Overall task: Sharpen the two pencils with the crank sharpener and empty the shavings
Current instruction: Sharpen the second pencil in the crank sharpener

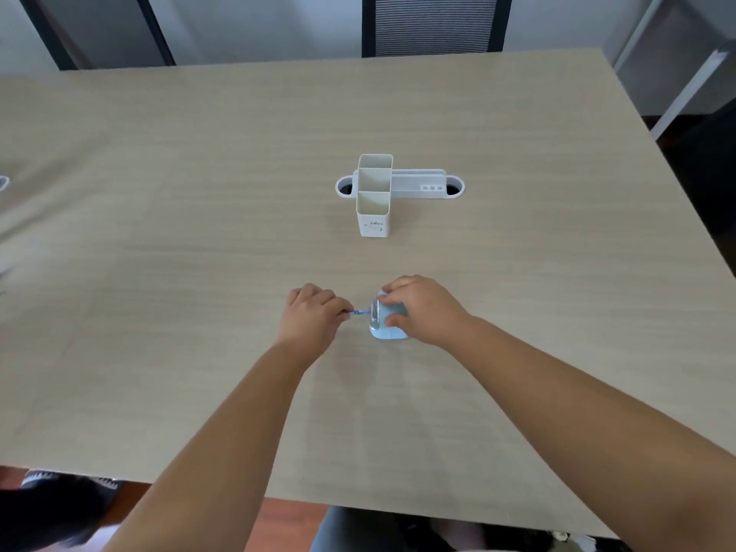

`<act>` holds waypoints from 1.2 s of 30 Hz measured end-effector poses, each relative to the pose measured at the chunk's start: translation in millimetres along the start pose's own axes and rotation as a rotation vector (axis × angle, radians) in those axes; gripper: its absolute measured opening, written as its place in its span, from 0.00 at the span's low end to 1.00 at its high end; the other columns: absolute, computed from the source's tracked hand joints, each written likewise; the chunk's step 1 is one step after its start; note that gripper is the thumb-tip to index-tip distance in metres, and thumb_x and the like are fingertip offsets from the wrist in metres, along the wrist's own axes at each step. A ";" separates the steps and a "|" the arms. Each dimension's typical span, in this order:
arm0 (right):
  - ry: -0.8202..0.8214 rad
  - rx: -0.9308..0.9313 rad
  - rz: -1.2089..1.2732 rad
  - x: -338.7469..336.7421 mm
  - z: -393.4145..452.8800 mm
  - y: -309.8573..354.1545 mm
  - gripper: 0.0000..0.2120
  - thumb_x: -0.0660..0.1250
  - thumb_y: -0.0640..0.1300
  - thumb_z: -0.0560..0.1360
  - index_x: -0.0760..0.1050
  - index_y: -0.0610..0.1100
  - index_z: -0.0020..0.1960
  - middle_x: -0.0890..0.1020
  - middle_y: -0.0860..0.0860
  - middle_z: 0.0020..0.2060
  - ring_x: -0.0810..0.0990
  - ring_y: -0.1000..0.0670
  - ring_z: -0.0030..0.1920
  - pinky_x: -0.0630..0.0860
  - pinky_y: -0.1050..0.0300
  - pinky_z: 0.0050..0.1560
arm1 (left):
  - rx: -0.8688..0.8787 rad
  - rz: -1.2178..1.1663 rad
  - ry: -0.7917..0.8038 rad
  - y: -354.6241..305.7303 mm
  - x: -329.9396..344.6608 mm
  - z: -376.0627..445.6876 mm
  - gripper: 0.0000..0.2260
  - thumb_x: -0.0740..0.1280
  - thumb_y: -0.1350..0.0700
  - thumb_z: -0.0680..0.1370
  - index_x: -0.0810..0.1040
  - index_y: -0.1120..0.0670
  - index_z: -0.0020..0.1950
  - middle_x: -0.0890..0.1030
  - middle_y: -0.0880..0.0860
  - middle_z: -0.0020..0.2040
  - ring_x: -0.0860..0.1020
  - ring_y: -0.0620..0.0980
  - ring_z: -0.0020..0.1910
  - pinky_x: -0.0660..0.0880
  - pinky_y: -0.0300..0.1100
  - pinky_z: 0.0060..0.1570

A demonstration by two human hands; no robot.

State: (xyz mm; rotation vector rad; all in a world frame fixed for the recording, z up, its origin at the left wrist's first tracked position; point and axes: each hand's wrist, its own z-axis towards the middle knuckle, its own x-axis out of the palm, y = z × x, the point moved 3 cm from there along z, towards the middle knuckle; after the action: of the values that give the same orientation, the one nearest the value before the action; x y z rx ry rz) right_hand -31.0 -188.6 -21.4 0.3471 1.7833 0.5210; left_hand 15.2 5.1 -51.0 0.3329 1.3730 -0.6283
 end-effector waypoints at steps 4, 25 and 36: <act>-0.016 0.011 0.025 0.8 -0.2 0.0 0.19 0.69 0.46 0.72 0.75 0.47 0.63 0.73 0.50 0.67 0.69 0.48 0.67 0.67 0.52 0.66 | -0.310 -0.094 -0.056 42.0 6.4 -34.1 0.02 0.71 0.57 0.73 0.84 0.52 0.42 0.83 0.51 0.36 0.78 0.59 0.38 0.74 0.46 0.40; -0.046 0.025 0.056 3.8 -1.3 0.6 0.20 0.70 0.44 0.72 0.75 0.46 0.64 0.74 0.52 0.66 0.70 0.50 0.66 0.65 0.56 0.67 | -1.024 -0.676 -0.014 11.5 28.5 -53.8 0.13 0.73 0.56 0.69 0.81 0.54 0.53 0.81 0.49 0.46 0.76 0.45 0.41 0.69 0.36 0.38; -0.025 0.025 0.051 -2.6 2.6 2.8 0.19 0.72 0.43 0.70 0.78 0.46 0.60 0.77 0.50 0.62 0.74 0.48 0.62 0.70 0.53 0.63 | -1.199 -0.826 0.074 21.6 22.4 -48.3 0.07 0.75 0.59 0.63 0.83 0.48 0.37 0.82 0.45 0.33 0.81 0.49 0.36 0.76 0.37 0.34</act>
State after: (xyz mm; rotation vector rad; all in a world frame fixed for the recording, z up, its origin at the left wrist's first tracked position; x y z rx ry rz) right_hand -27.9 -187.1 -18.4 0.4154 1.7615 0.5286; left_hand -9.1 44.7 -84.8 -1.2257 1.6991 -0.3333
